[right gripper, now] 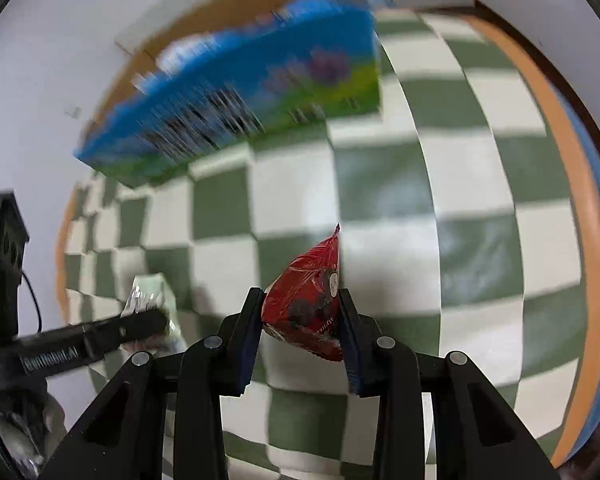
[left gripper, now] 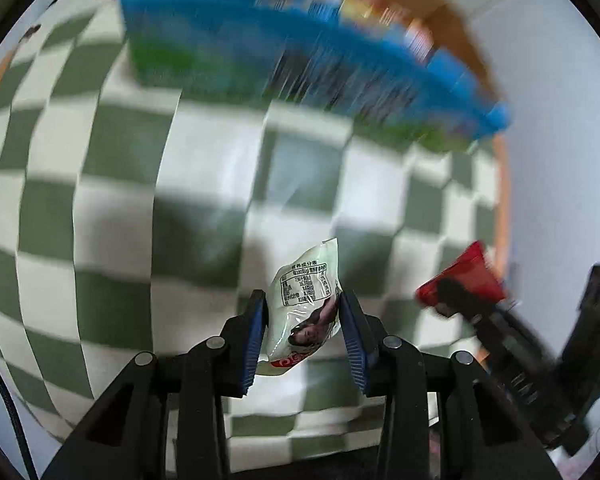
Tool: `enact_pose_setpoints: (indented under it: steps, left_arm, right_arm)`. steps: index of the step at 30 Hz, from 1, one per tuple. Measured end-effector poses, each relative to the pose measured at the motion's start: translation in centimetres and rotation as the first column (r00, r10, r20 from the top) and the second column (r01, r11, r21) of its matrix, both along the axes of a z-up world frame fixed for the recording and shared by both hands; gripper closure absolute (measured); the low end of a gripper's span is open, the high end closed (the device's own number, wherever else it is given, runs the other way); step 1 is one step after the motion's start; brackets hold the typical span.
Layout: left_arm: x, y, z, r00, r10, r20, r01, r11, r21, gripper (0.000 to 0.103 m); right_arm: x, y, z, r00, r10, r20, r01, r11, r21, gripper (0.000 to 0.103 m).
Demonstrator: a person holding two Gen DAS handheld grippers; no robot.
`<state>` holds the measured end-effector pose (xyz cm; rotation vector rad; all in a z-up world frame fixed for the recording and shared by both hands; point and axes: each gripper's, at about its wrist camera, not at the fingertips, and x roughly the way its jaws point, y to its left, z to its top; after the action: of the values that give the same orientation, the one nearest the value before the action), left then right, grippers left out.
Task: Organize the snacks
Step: 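Carry both packets into the cardboard box and open both tools to release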
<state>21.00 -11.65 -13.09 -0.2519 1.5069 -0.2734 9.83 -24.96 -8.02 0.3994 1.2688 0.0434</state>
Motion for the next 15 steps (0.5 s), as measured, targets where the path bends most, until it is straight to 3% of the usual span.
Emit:
enact_pose_setpoints:
  steps: [4,8,15]
  left_arm:
    - [5.8,2.4,4.8,0.994,-0.007,0.109,0.009,1.000,-0.017,0.069]
    - [10.2,3.6,7.0,0.987,0.001,0.161,-0.001,1.000,-0.004,0.069]
    - [17.0,3.0,5.0,0.991,-0.016,0.131,0.006,0.997,0.076,0.069]
  right_arm:
    - [4.0,1.2,4.3,0.995,0.030,0.094,-0.029,1.000,-0.005,0.065]
    - [9.1,2.0,7.1,0.985,0.038,0.167,-0.032,0.999,-0.041,0.065]
    - [17.2,1.2,8.6,0.980,0.070,0.188,-0.047,0.991,-0.122,0.065]
